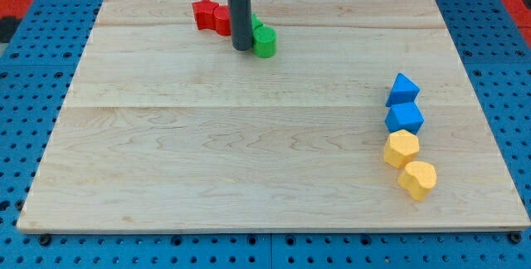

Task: Move the green blocks red blocks closer to each other at the top center of the board

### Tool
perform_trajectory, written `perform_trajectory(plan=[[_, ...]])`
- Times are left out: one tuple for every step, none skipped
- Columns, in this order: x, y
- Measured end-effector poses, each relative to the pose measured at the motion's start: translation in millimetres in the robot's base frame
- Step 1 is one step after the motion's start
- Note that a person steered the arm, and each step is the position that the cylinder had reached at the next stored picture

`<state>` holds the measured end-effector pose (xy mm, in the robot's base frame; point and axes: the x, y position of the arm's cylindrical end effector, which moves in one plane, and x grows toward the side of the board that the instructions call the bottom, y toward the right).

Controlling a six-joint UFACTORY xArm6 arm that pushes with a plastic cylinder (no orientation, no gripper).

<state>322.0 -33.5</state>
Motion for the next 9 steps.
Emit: perform_trajectory(plan=[[45.6,3.6],[48.5,59.5],[2.1,52.8],[-29.7,10.2],[-28.0,3.6],[4.8,-74.9],[-40.9,-207.8],[-91.2,-213.4],[-96.2,-147.3]])
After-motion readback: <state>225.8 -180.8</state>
